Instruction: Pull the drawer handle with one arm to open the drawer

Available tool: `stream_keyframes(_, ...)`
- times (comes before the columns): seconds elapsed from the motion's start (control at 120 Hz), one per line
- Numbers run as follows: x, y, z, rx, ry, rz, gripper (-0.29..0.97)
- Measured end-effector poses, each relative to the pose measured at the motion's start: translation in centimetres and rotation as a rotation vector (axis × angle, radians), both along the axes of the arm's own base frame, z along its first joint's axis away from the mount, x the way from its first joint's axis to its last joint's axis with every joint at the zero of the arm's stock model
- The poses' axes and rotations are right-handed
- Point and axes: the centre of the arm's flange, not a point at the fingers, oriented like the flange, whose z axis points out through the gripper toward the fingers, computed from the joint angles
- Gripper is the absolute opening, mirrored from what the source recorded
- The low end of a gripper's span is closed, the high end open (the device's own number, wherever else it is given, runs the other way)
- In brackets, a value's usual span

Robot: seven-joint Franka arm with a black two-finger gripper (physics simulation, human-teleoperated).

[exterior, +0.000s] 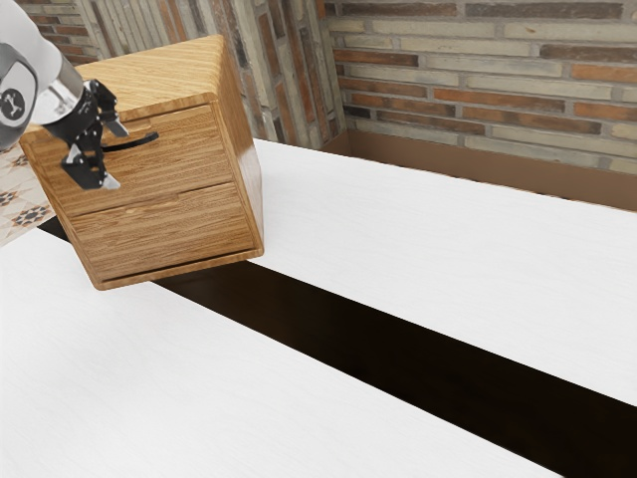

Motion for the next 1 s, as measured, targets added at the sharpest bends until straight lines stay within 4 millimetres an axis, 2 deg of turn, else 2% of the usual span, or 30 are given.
stream_keyframes(0.158, 1.2, 0.7, 0.1, 0.017, -0.018, 0.007, 0.68)
stream_keyframes(0.333, 1.3, 1.0, 0.2, 0.019, -0.027, 0.015, 0.68)
stream_keyframes(0.525, 1.7, 1.8, -0.9, 0.016, -0.012, 0.029, 0.68)
stream_keyframes(0.6, 1.7, 2.8, -1.5, 0.015, -0.004, 0.044, 0.68)
stream_keyframes(0.75, 1.0, 6.3, -2.2, 0.02, 0.005, 0.106, 0.68)
stream_keyframes(0.808, 0.8, 7.0, -2.2, 0.022, 0.006, 0.119, 0.68)
stream_keyframes(0.842, 0.7, 6.7, -2.2, 0.021, 0.004, 0.114, 0.68)
stream_keyframes(0.908, -0.9, 4.4, -1.9, 0.019, -0.003, 0.083, 0.68)
stream_keyframes(1.0, -0.7, 2.9, -1.9, 0.036, -0.009, 0.058, 0.68)
